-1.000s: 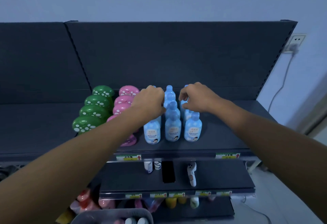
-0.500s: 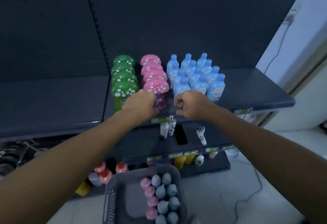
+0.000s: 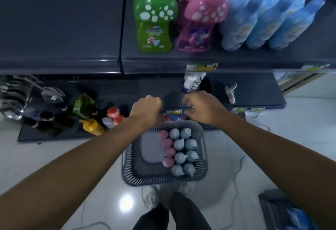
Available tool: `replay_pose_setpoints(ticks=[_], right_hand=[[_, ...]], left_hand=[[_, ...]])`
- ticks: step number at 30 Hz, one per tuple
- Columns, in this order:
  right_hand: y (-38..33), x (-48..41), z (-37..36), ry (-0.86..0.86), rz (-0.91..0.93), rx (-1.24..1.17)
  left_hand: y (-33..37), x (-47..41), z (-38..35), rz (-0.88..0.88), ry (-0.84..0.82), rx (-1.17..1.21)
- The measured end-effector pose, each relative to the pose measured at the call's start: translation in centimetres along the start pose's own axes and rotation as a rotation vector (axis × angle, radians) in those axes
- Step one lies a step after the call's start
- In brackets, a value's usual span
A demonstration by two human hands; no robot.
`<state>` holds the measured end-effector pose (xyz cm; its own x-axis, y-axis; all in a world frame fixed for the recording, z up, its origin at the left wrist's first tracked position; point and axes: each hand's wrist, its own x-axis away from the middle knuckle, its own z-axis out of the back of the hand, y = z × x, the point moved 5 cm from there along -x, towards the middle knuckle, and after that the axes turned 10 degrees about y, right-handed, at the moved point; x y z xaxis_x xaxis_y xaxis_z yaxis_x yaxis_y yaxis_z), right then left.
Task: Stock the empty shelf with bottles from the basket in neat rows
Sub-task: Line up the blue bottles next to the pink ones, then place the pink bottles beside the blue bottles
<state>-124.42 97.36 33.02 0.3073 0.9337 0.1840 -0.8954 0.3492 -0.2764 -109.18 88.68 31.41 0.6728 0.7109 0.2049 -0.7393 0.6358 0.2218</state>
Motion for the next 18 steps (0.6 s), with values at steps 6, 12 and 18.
replay_pose_setpoints(ticks=[6,12,18], right_hand=[[0.5,-0.6,-10.0,-0.081,-0.005,0.035],[1.0,0.0,-19.7,-0.138,-0.018,-0.015],[1.3,0.7,-26.7,-0.18,0.025,0.055]], left_hand=[[-2.2,-0.5,-9.7,0.004,-0.069,-0.018],[-3.6,-1.0,-17.8,-0.049,-0.06,0.027],[-4.0,-2.8,-23.0,-0.053,-0.022,0.117]])
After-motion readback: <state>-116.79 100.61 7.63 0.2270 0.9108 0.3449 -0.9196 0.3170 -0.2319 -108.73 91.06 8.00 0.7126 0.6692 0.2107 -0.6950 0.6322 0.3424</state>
